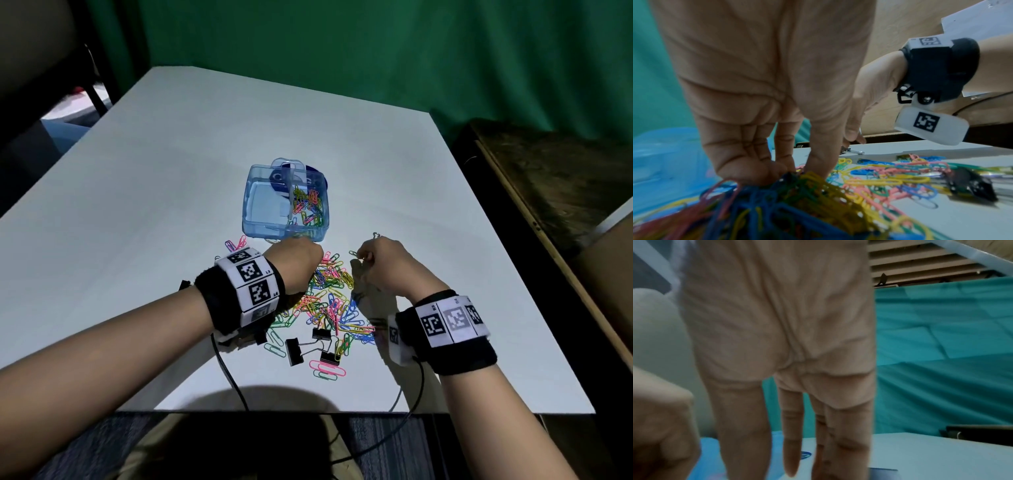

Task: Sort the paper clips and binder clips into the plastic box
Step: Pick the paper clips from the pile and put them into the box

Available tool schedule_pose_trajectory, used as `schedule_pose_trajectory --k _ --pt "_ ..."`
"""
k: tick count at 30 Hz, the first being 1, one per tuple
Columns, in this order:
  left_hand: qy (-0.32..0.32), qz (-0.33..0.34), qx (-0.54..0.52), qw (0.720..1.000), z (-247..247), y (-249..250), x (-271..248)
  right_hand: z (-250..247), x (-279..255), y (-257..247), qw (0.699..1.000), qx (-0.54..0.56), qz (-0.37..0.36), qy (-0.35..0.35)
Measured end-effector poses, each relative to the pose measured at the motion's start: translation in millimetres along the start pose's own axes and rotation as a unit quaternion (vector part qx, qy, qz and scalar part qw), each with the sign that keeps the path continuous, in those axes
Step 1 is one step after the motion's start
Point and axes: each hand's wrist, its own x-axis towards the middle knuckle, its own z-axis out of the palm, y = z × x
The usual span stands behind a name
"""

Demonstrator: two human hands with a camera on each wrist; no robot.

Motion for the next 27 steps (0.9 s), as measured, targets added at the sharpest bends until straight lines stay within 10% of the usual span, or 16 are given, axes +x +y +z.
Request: schedule_pose_trajectory --k 5,15,20,27 --pt "0.002 0.011 -0.012 1.000 3 -2 2 13 -16 -3 0.986 -0.093 0.074 -0.119" --pt "0.062 0.006 -0.206 0.977 -6 -33 1 22 5 -20 0.997 -0.035 -0.071 -0.007" --pt "0.079 -0.017 -0.308 0.948 -13 -52 -5 24 2 -18 0.990 -0.053 -0.092 -0.088" --pt "0.024 -0.018 -0.489 0.872 -12 -52 -10 22 -3 -30 0.966 0.244 -0.090 0.004"
